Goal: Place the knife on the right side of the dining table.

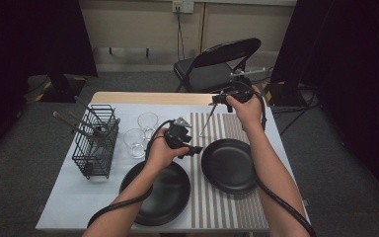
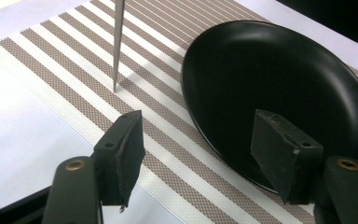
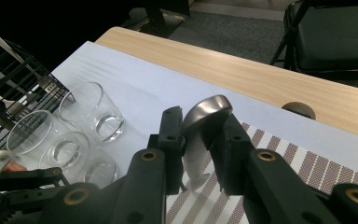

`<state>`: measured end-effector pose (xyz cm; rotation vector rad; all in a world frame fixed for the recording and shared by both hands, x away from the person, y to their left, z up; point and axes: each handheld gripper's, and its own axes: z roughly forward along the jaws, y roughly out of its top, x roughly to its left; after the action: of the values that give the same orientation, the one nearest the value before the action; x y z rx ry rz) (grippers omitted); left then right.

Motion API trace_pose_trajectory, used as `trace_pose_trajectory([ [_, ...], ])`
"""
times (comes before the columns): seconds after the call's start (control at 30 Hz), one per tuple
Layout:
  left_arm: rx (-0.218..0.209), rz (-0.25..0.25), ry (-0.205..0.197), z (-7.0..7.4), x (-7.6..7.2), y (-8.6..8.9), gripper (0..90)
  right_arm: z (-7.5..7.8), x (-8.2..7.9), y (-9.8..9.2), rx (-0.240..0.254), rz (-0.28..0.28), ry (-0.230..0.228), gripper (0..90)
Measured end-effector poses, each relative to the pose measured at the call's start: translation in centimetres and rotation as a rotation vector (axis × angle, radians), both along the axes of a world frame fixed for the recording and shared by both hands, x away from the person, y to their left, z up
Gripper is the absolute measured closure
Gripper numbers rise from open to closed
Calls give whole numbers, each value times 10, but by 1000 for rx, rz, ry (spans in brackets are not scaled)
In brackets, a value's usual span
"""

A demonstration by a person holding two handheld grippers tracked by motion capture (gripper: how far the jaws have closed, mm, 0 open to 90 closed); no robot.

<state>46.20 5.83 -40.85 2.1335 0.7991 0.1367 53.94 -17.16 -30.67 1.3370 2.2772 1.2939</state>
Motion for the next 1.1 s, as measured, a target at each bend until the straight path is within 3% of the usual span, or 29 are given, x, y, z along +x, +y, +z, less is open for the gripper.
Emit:
trace_pose_trajectory([
  [0.13,-12,14,1,-2,3,-2,351,-1,0,-1,3,0,-5,750],
  [0.37,11,13,1,-6,9,-3,354,-1,0,-3,7,-4,-4,751],
  [0.8,6,21,-1,-10,18,-13,372,-1,1,-1,3,2,-7,751],
  [1.1,26,39,-3,-12,24,-18,397,-2,1,-6,7,-4,1,751],
])
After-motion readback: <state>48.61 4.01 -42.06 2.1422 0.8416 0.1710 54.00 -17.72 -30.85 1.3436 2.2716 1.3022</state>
